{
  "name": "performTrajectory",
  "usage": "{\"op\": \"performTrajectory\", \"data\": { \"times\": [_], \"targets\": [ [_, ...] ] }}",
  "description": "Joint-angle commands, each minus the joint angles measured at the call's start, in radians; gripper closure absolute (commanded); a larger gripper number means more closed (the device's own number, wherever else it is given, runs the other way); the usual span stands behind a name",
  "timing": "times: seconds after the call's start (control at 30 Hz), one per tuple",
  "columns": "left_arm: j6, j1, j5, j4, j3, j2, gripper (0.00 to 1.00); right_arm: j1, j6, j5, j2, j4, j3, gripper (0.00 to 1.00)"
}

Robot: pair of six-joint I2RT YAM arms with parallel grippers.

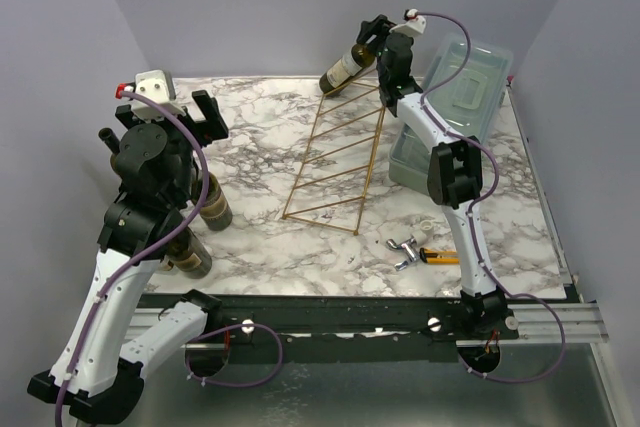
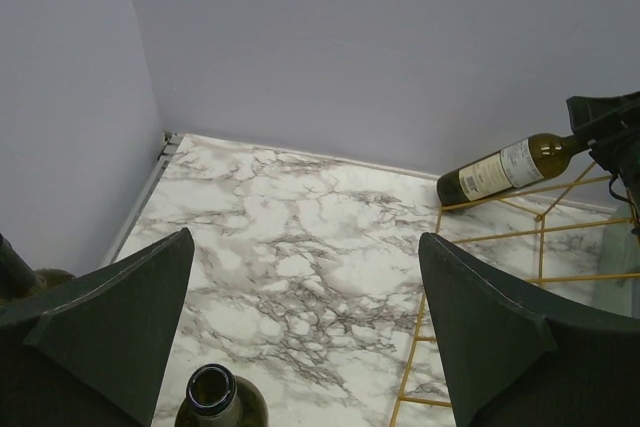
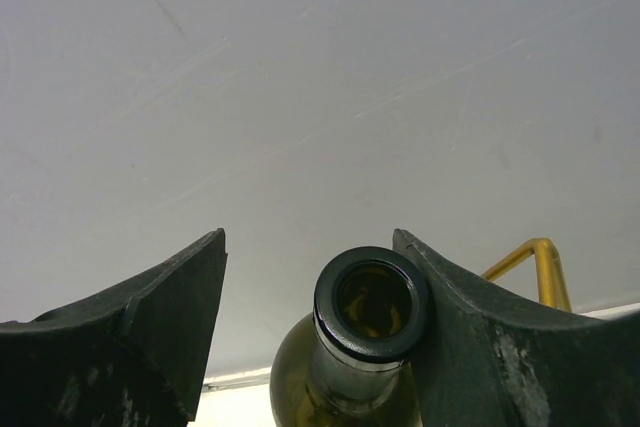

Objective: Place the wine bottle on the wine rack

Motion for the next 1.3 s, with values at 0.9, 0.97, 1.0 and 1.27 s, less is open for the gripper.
{"op": "performTrajectory", "data": {
  "times": [0.9, 0.97, 1.0, 1.27],
  "targets": [
    [-0.076, -0.005, 0.068, -0.07, 0.023, -0.027, 0.04, -0.023, -0.167, 0.103, -0.157, -0.19, 0.072, 0.03],
    [-0.084, -0.005, 0.078, -0.088, 0.03, -0.02, 0.04, -0.023, -0.189, 0.113, -0.166, -0.214, 0.074, 0.03],
    [-0.089, -0.005, 0.084, -0.098, 0.034, -0.017, 0.03, -0.023, -0.2, 0.115, -0.179, -0.224, 0.064, 0.03],
    [-0.154, -0.004, 0.121, -0.194, 0.069, 0.008, 0.01, -0.024, -0.143, 0.078, -0.409, -0.337, -0.195, 0.03]
  ]
}}
